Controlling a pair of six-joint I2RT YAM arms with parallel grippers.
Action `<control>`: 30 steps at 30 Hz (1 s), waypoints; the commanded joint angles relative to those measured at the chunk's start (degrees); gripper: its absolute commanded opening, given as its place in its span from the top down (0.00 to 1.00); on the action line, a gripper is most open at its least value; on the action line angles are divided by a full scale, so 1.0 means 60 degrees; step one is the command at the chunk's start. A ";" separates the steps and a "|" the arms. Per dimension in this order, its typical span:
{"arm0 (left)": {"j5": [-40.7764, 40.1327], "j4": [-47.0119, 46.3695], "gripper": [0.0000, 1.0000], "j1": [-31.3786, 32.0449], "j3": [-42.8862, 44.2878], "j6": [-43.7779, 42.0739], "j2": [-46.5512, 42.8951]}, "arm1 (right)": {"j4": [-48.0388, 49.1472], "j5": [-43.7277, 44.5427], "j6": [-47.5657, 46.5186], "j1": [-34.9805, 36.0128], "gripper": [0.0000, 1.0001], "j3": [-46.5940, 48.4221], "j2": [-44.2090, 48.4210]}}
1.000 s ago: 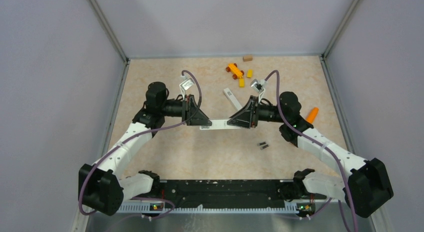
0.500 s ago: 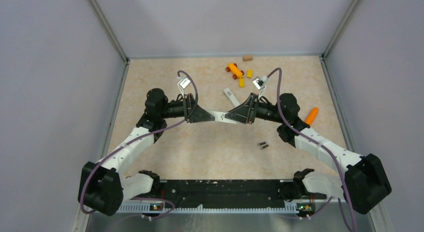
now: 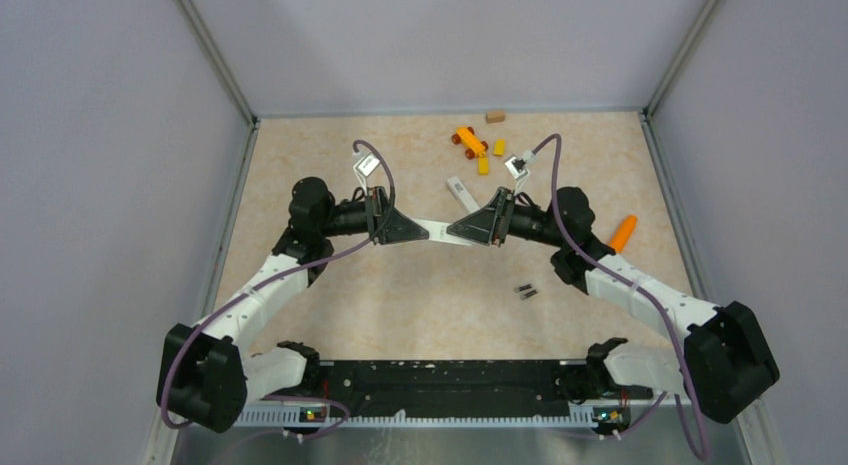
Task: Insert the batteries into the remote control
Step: Remove the battery cover from the remote control.
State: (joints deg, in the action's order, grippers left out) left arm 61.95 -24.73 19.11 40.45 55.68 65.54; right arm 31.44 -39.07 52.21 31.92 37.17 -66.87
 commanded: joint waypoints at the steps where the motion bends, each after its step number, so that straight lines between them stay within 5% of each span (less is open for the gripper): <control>1: -0.0190 -0.0775 1.00 -0.0468 -0.0049 0.0677 -0.0303 | -0.0315 0.0747 0.0028 -0.0317 0.52 -0.0492 0.0020; 12: -0.0130 -0.0702 1.00 -0.0764 -0.0067 0.0852 -0.0337 | 0.0457 0.0269 0.0478 -0.0412 0.48 -0.0340 -0.0114; 20: -0.1602 0.3360 1.00 -0.0915 0.0890 -0.1797 -0.0347 | -0.1325 0.0518 0.0434 -0.0411 0.57 0.0196 -0.0175; 30: -0.2553 0.4895 1.00 -0.0915 0.1234 -0.2879 -0.0295 | -0.1888 0.0604 0.0299 -0.0413 1.00 0.0487 -0.0406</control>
State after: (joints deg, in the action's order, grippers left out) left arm 50.83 -1.26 13.85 44.62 44.16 64.97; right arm 20.71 -35.81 55.02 29.82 37.32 -68.31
